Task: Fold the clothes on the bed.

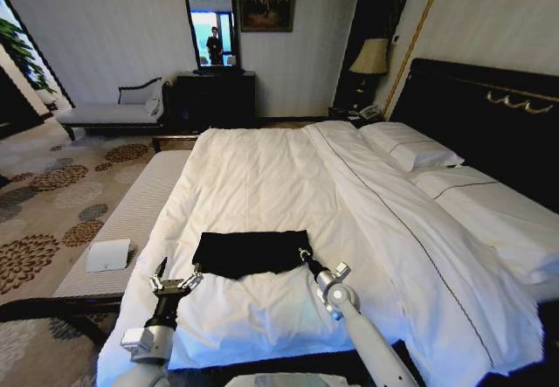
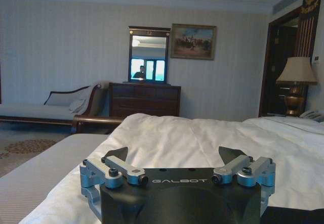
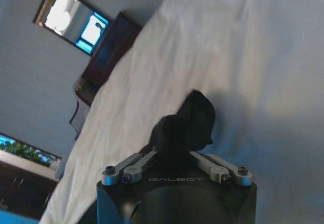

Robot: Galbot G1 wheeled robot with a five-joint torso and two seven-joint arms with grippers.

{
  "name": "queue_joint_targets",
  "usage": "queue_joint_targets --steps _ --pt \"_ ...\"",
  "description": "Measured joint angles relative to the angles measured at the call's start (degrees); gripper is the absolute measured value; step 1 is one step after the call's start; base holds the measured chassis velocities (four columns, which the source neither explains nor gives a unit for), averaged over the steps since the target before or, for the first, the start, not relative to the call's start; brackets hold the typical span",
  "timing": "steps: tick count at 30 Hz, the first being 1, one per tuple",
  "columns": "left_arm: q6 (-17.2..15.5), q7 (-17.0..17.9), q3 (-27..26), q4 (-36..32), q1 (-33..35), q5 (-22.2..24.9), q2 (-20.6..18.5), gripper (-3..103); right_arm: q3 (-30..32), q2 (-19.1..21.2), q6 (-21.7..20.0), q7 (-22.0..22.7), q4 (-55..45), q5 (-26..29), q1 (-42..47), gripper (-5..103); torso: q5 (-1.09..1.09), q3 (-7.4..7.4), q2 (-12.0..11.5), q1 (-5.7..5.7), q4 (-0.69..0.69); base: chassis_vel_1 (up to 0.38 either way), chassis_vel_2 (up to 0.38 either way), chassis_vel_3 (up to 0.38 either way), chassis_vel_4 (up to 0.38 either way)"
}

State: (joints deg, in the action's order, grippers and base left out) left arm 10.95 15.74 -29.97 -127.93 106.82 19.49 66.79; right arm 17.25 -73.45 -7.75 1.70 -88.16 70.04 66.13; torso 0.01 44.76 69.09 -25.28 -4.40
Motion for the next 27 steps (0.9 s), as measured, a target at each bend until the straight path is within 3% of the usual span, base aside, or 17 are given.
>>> queue_joint_targets --steps 11,19,27 --pt "0.0 0.0 0.0 0.0 0.0 0.0 0.0 100 6.4 4.3 0.2 0.9 -4.3 -1.0 1.8 6 0.0 0.0 0.0 0.0 -0.01 0.0 0.0 0.0 0.0" --pt "0.0 0.0 0.0 0.0 0.0 0.0 0.0 100 10.8 13.4 0.2 0.5 -3.0 -2.7 2.1 6 0.01 0.0 0.0 0.0 -0.02 0.0 0.0 0.0 0.0" --pt "0.0 0.0 0.0 0.0 0.0 0.0 0.0 100 11.5 16.4 1.0 -0.2 0.4 -6.5 0.9 6 0.0 0.0 0.0 0.0 -0.02 0.0 0.0 0.0 0.0"
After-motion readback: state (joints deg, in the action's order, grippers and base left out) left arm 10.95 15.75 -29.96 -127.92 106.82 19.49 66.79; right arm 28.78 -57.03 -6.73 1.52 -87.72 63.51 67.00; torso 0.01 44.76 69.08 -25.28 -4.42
